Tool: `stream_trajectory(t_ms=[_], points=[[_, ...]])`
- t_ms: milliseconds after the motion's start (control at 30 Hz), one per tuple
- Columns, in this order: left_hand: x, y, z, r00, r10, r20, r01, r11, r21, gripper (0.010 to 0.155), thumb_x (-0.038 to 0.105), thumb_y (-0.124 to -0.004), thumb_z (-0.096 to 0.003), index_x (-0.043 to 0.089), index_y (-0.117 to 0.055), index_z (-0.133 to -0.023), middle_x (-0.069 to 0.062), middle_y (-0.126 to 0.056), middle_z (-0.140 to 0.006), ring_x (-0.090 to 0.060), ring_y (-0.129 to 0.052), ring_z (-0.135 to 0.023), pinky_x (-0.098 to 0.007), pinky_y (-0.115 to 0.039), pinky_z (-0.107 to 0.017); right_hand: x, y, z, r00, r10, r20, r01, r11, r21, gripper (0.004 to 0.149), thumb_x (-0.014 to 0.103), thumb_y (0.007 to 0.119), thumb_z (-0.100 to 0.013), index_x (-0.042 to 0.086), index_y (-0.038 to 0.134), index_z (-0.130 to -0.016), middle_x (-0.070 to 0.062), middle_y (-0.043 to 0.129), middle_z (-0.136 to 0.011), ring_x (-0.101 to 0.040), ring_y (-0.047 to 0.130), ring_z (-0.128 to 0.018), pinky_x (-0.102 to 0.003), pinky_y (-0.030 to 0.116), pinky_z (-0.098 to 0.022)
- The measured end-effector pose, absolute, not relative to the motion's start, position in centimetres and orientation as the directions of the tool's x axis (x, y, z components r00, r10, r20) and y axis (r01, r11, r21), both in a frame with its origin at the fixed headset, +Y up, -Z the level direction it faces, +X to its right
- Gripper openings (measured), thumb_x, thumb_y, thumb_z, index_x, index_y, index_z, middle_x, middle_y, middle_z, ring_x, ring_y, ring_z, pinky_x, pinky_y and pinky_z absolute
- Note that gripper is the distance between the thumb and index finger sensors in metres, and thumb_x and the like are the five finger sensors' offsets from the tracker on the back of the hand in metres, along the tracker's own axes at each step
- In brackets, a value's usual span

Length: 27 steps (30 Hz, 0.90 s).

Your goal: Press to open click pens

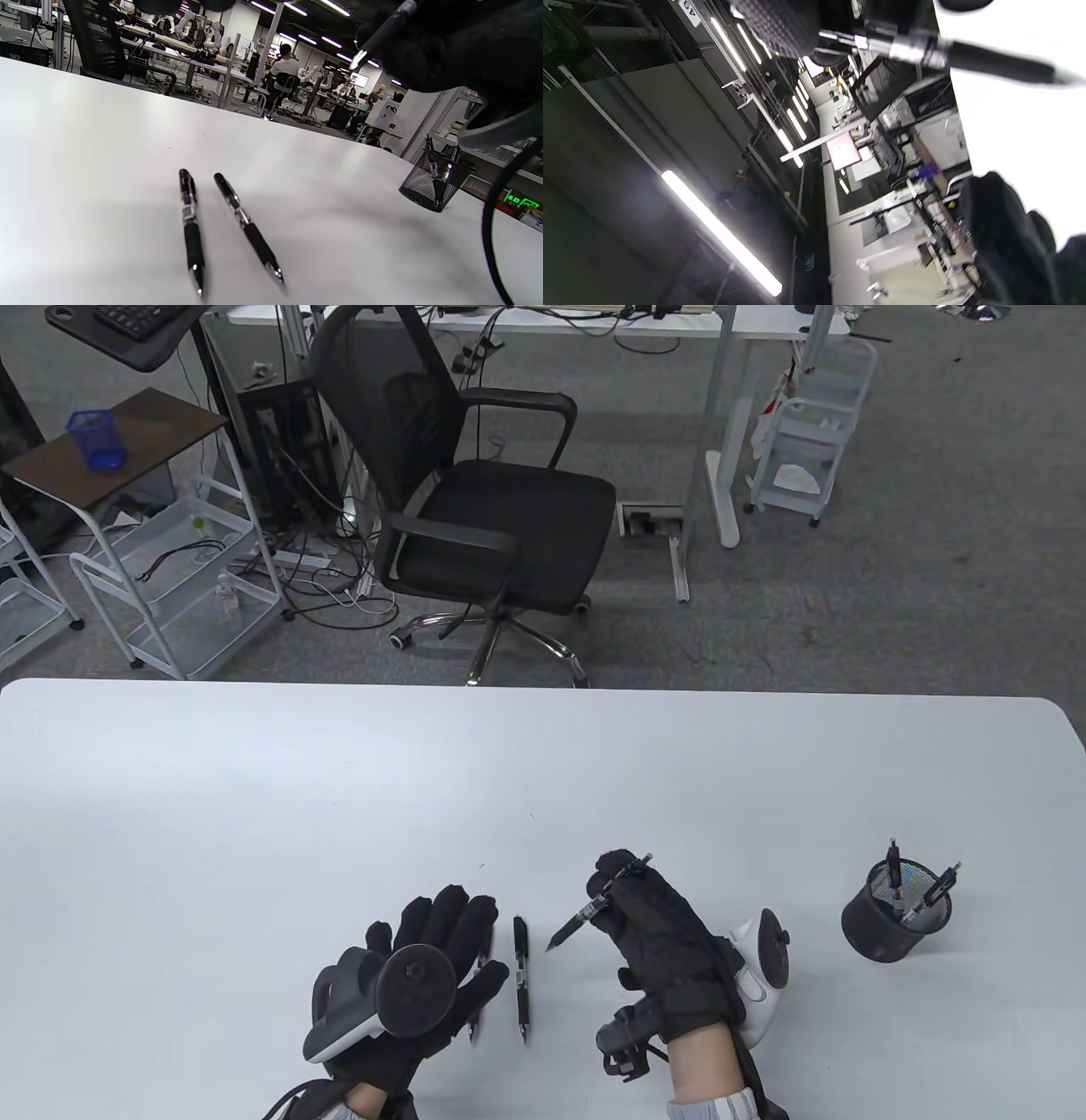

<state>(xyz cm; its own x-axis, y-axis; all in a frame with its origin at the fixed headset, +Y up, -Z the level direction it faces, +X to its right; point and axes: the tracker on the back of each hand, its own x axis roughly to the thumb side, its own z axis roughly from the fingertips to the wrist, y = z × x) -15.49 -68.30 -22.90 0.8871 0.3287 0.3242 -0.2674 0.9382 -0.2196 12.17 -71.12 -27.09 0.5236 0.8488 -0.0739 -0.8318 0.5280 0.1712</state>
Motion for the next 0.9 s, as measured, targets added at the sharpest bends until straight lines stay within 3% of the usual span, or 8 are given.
stream_trajectory(t_ms=[33, 100, 200, 333, 567, 700, 800, 900], points=[[-15.5, -68.3, -22.9, 0.887, 0.329, 0.324, -0.268, 0.938, -0.219, 0.067, 0.058, -0.048, -0.0719, 0.025, -0.028, -0.127, -0.021, -0.03, -0.132, -0.057, -0.038, -0.117, -0.081, -0.033, -0.075, 12.0, -71.2, -27.2, 0.547, 0.835, -0.063, -0.81, 0.546, 0.215, 0.046, 0.018, 0.067, -0.067, -0.002, 0.063, -0.108, -0.045, 0.023, -0.115, -0.066, 0.04, -0.098, -0.076, 0.035, -0.065], [-15.5, -68.3, -22.9, 0.887, 0.329, 0.324, -0.269, 0.938, -0.219, 0.067, 0.058, -0.047, -0.072, 0.026, -0.028, -0.127, -0.021, -0.03, -0.132, -0.057, -0.038, -0.117, -0.081, -0.033, -0.076, 11.9, -71.3, -27.3, 0.569, 0.82, -0.059, -0.784, 0.563, 0.261, 0.045, 0.018, 0.062, -0.069, 0.0, 0.056, -0.11, -0.046, 0.027, -0.116, -0.068, 0.038, -0.099, -0.078, 0.032, -0.065], [-15.5, -68.3, -22.9, 0.885, 0.333, 0.325, -0.273, 0.937, -0.217, 0.067, 0.058, -0.047, -0.0719, 0.026, -0.028, -0.127, -0.021, -0.03, -0.132, -0.057, -0.038, -0.117, -0.08, -0.033, -0.075, 11.5, -71.3, -27.3, 0.58, 0.814, -0.047, -0.783, 0.572, 0.245, 0.047, 0.014, 0.056, -0.068, -0.003, 0.048, -0.111, -0.035, 0.058, -0.11, -0.058, 0.06, -0.099, -0.083, 0.039, -0.062], [-15.5, -68.3, -22.9, 0.885, 0.333, 0.326, -0.273, 0.937, -0.219, 0.067, 0.058, -0.047, -0.072, 0.026, -0.028, -0.127, -0.021, -0.03, -0.132, -0.057, -0.038, -0.117, -0.08, -0.033, -0.076, 10.9, -71.2, -27.0, 0.578, 0.816, 0.01, -0.807, 0.57, 0.156, 0.047, 0.012, 0.053, -0.065, -0.005, 0.041, -0.107, -0.028, 0.063, -0.099, -0.05, 0.074, -0.087, -0.084, 0.05, -0.061], [-15.4, -68.4, -22.9, 0.885, 0.332, 0.325, -0.27, 0.937, -0.221, 0.067, 0.058, -0.047, -0.072, 0.026, -0.028, -0.127, -0.021, -0.03, -0.132, -0.057, -0.038, -0.117, -0.081, -0.033, -0.075, 10.2, -71.8, -26.8, 0.617, 0.784, -0.061, -0.765, 0.617, 0.184, 0.047, 0.013, 0.047, -0.064, -0.001, 0.035, -0.107, -0.017, 0.061, -0.091, -0.031, 0.077, -0.068, -0.057, 0.067, -0.065], [-15.3, -68.4, -22.9, 0.887, 0.328, 0.325, -0.265, 0.938, -0.224, 0.066, 0.058, -0.047, -0.072, 0.026, -0.028, -0.127, -0.021, -0.03, -0.132, -0.057, -0.039, -0.117, -0.081, -0.034, -0.075, 9.8, -72.6, -27.1, 0.665, 0.731, -0.154, -0.681, 0.678, 0.277, 0.046, 0.018, 0.046, -0.066, 0.002, 0.039, -0.108, -0.016, 0.063, -0.091, -0.028, 0.077, -0.064, -0.052, 0.069, -0.063], [-15.3, -68.5, -22.9, 0.888, 0.325, 0.326, -0.261, 0.938, -0.227, 0.067, 0.058, -0.047, -0.072, 0.026, -0.028, -0.127, -0.021, -0.03, -0.132, -0.057, -0.039, -0.117, -0.081, -0.034, -0.075, 9.5, -72.9, -27.0, 0.683, 0.702, -0.199, -0.638, 0.707, 0.303, 0.046, 0.039, 0.042, -0.074, 0.005, 0.044, -0.105, -0.013, 0.067, -0.087, -0.024, 0.078, -0.059, -0.048, 0.071, -0.06], [-15.3, -68.5, -22.9, 0.888, 0.325, 0.326, -0.26, 0.938, -0.228, 0.067, 0.058, -0.047, -0.072, 0.026, -0.028, -0.127, -0.021, -0.031, -0.132, -0.057, -0.039, -0.117, -0.08, -0.034, -0.075, 9.5, -73.2, -26.8, 0.689, 0.694, -0.209, -0.64, 0.718, 0.273, 0.054, 0.054, 0.035, -0.072, 0.011, 0.06, -0.094, -0.004, 0.078, -0.072, -0.013, 0.083, -0.045, -0.038, 0.08, -0.049]])
